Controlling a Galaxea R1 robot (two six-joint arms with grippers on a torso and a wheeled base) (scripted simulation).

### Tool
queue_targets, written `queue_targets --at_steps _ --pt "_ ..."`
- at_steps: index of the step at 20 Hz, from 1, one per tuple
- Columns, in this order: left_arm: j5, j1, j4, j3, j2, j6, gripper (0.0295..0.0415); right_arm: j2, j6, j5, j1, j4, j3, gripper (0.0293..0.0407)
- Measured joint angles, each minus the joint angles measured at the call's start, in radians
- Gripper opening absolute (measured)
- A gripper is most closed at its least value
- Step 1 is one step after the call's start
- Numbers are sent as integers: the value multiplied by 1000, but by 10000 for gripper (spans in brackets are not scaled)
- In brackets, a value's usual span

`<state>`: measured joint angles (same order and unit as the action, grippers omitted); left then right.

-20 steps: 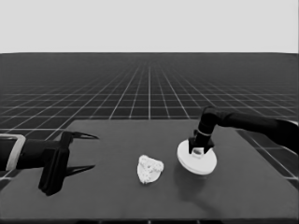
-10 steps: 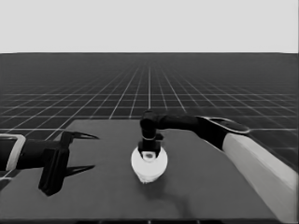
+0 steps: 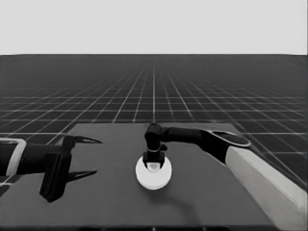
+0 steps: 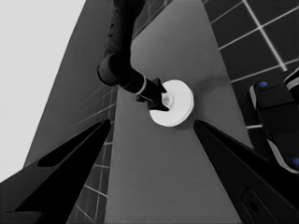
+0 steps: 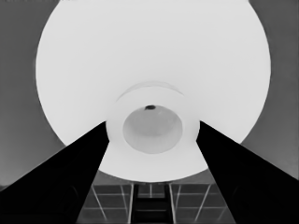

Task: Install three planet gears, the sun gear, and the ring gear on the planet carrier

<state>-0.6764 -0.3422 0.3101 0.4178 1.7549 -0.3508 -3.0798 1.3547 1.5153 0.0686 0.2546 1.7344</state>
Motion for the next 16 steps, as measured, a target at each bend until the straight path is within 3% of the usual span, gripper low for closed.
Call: queue_targets --at_steps 16 --pt "0 0 0 0 0 0 385 -1 127 -1 3 -1 -1 348"
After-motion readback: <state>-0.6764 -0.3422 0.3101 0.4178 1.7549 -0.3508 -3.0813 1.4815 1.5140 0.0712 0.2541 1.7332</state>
